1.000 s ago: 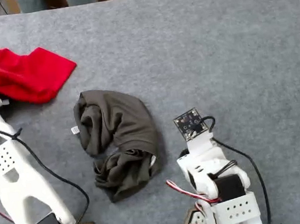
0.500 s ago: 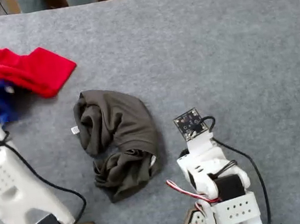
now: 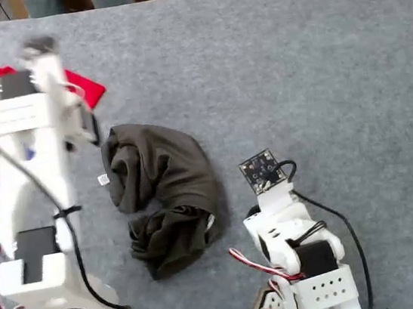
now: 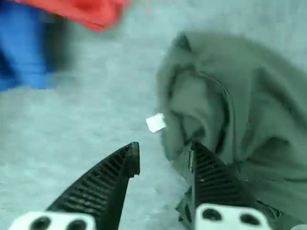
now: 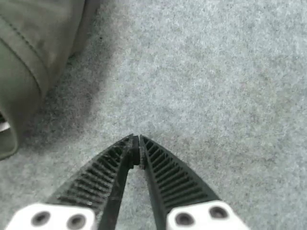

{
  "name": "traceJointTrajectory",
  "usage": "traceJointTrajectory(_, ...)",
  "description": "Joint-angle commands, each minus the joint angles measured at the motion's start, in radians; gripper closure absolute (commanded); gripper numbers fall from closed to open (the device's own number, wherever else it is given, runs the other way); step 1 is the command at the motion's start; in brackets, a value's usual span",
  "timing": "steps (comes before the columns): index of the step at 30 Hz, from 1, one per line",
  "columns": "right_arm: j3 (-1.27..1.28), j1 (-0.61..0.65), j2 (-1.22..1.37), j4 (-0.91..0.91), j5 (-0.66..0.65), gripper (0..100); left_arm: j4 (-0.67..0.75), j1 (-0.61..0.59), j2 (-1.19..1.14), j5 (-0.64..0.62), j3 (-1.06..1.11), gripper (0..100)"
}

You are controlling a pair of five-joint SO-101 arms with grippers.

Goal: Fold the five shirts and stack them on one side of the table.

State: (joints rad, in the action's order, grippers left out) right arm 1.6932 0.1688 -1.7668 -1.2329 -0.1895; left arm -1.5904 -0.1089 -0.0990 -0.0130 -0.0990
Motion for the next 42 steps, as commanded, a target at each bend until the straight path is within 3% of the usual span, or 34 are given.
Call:
traceJointTrajectory(1, -0.002, -0.006, -0.005, -0.002, 0.003, 98.4, 0.150, 0.079, 0.049, -0.021, 0.185, 81)
traceJointTrajectory(5, -0.002, -0.006, -0.005, -0.002, 0.003, 98.4, 0.235, 0.151, 0.052, -0.014, 0.295, 81)
traceJointTrajectory(12, -0.002, -0.006, -0.005, -0.002, 0.003, 98.4, 0.255, 0.229, 0.052, -0.014, 0.320, 81)
traceJointTrajectory(28, -0.002, -0.006, -0.005, -0.002, 0.003, 98.4, 0.252, 0.231, 0.060, -0.014, 0.328, 81)
traceJointTrajectory(42, -0.002, -0.006, -0.005, -0.002, 0.003, 98.4, 0.453, 0.165, 0.503, -0.014, 0.685, 79)
